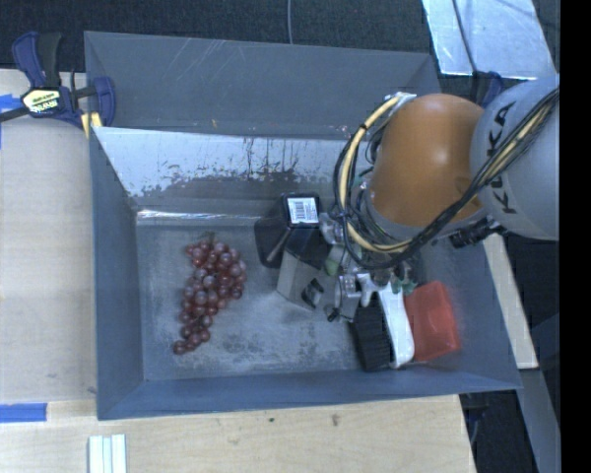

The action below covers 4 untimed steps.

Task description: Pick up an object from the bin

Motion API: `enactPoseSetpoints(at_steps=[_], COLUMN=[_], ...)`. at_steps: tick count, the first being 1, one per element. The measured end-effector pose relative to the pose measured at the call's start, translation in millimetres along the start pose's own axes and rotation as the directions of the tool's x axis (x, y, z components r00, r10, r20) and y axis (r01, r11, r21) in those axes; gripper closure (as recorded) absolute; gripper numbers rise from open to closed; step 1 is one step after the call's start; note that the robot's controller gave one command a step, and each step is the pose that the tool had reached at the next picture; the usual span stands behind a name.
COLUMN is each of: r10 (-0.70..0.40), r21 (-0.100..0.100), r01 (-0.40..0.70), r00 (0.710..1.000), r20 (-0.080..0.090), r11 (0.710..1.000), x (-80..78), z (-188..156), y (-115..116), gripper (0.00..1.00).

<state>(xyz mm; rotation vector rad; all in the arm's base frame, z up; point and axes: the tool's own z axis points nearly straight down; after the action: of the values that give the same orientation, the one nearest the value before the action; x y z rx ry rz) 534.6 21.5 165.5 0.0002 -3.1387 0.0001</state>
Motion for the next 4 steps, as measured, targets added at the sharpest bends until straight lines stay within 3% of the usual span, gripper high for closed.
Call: enactPoseSetpoints(at_steps=[1,2,3,4], r10=[0.001,0.068,0.072,0.232], r21=[0.0,-0.002,0.001,-0.006], r01=[-0.001,-0.068,-0.072,-0.232], r00=[1.0,0.997,0.997,0.972], r20=[0.007,0.021,-0.003,0.021], r11=[1.0,0.998,0.997,0.973], x=[-1.2,-34.9,-28.1,-52.4], z=[-4.4,31.6,54.2,61.1], y=[-0.3,-14.6,-14.9,-24.0], gripper=[0.0,0.0,0.0,0.0])
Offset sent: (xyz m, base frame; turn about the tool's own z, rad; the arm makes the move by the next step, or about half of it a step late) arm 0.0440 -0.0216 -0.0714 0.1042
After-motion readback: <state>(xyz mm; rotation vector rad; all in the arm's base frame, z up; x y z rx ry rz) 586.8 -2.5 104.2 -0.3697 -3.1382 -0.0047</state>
